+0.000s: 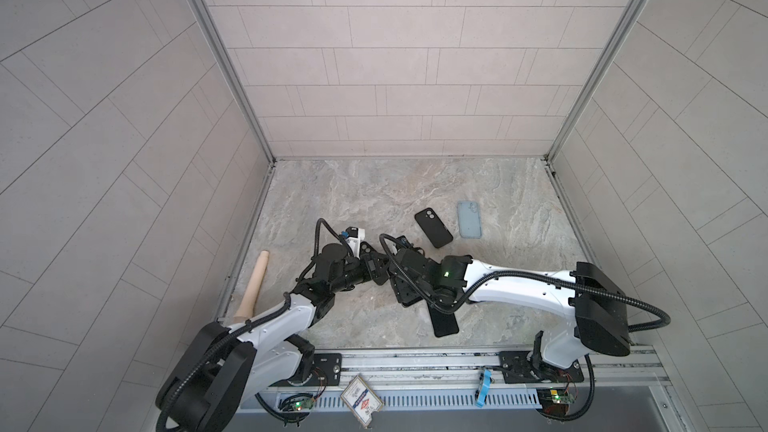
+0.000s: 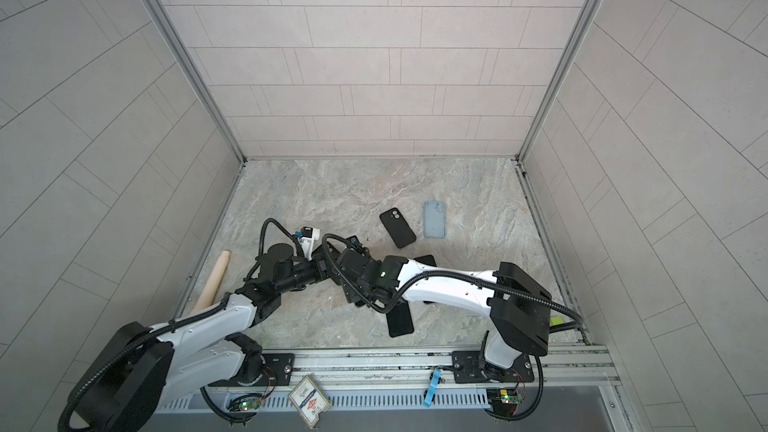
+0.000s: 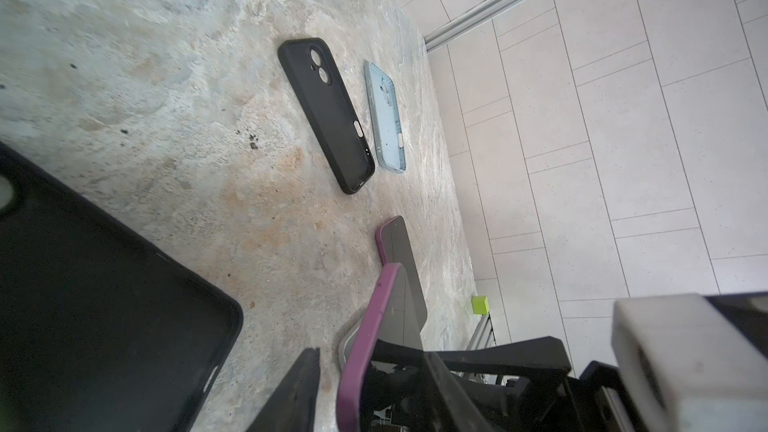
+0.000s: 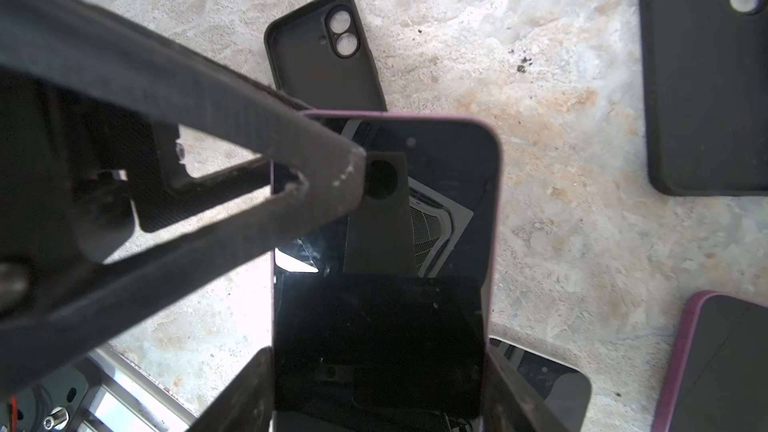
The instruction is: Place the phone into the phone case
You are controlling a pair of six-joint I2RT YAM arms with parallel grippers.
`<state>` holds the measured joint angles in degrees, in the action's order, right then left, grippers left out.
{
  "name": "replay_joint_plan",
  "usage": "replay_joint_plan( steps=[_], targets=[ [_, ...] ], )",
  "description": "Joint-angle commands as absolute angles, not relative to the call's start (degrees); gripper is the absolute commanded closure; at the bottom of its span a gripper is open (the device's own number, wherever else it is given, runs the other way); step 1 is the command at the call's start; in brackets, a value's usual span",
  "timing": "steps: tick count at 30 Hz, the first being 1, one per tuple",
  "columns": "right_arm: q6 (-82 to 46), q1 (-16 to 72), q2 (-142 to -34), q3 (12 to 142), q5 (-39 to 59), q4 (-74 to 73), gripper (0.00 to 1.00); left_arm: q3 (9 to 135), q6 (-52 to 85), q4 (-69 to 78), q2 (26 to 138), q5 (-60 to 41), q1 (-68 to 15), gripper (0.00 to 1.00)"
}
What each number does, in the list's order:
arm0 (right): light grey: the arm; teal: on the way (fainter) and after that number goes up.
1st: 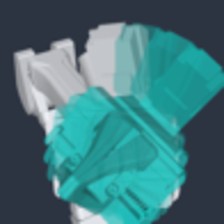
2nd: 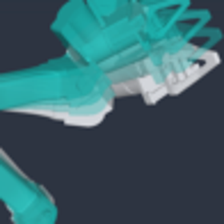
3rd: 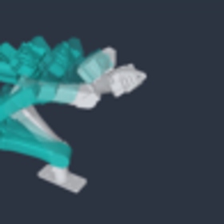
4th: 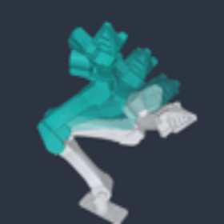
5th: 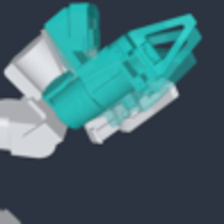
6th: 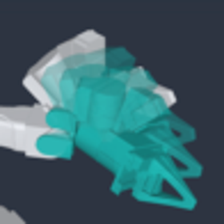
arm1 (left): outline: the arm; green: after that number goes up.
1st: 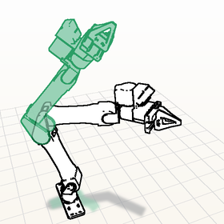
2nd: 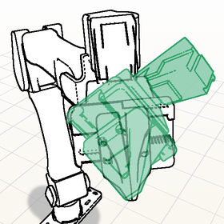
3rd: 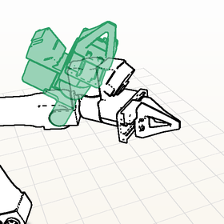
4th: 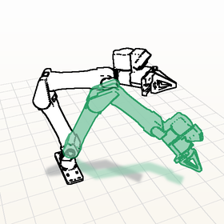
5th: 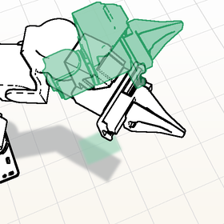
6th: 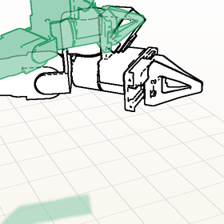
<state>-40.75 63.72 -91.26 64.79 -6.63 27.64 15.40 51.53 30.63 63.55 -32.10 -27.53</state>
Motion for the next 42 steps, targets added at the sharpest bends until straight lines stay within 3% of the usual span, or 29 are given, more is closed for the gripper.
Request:
replay_joint_plan(
  steps=[1, 5, 9, 13, 16, 24, 31, 39, 42],
  targets=[
    [-40.6, 63.7, -89.6, 66.5, -7.5, 26.9, 0.47, 15.9, 52.0, 33.6, 64.3, -33.7, -27.9, 0.6],
    [-40.7, 63.7, -89.3, 66.5, -8.0, 27.0, 0.48, 15.9, 52.0, 34.2, 64.8, -34.1, -28.0, 0.75],
    [-41.5, 63.7, -88.6, 66.1, -9.4, 27.2, 0.46, 15.9, 52.2, 35.0, 65.4, -34.4, -28.1, 1.0],
    [-41.6, 63.7, -88.3, 66.2, -11.3, 27.9, 0.21, 15.9, 51.9, 34.3, 65.0, -33.4, -28.1, 1.0],
    [-41.8, 63.7, -87.6, 65.8, -12.8, 28.3, 0.09, 15.9, 51.1, 31.6, 63.1, -31.6, -28.1, 1.0],
    [-44.9, 63.3, -80.2, 61.0, -22.0, 30.6, 0.08, 15.3, 49.4, 22.6, 56.4, -23.2, -28.1, 1.0],
    [-47.0, 54.4, -79.1, 60.7, -24.5, 31.4, 0.11, 14.8, 48.7, 24.0, 55.1, -23.5, -28.1, 1.0],
    [-38.5, 49.1, -93.0, 72.8, -31.7, 21.0, 0.12, 13.6, 48.3, 23.3, 51.1, -23.8, -28.1, 1.0],
    [-34.3, 48.6, -101.2, 78.0, -30.3, 16.0, 0.03, 12.6, 48.3, 22.8, 48.4, -22.2, -28.1, 1.0]
  ],
)
